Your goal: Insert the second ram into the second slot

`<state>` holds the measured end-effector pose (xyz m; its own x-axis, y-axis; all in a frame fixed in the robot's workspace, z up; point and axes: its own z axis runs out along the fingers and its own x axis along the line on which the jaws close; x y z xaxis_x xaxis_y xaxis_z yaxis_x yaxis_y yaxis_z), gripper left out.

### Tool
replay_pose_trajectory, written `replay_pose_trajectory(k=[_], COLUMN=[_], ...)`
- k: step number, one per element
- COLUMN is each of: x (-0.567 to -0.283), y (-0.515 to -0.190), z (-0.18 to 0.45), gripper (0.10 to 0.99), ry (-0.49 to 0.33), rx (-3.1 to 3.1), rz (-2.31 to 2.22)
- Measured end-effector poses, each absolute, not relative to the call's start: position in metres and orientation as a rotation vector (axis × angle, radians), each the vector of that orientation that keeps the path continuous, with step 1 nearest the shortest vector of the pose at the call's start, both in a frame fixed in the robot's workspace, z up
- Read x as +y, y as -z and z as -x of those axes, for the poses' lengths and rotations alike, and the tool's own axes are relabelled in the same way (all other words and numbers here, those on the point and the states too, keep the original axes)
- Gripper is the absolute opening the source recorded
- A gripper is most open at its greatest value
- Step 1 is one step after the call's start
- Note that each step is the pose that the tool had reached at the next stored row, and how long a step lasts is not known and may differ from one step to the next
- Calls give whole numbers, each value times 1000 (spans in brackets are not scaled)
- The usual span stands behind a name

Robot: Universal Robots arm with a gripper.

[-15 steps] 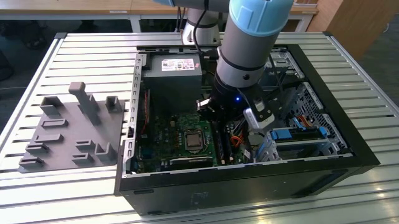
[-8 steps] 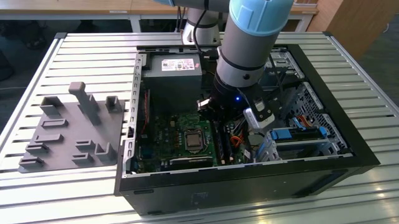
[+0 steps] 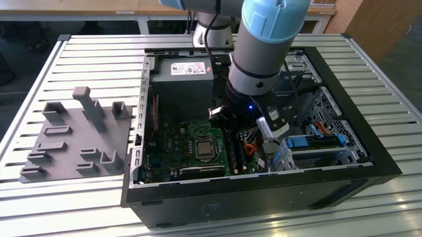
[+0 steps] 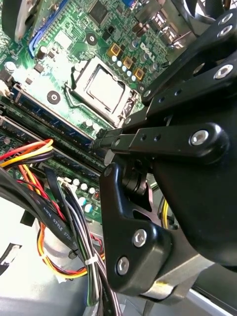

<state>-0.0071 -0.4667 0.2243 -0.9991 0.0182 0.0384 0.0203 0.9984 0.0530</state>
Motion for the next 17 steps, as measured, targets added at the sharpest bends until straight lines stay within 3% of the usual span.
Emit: replay_pose_trajectory(k=[17], x=[-467], y=[-216], z=[7], gripper=[106], ry=[85], rx=[-3103], rz=[30])
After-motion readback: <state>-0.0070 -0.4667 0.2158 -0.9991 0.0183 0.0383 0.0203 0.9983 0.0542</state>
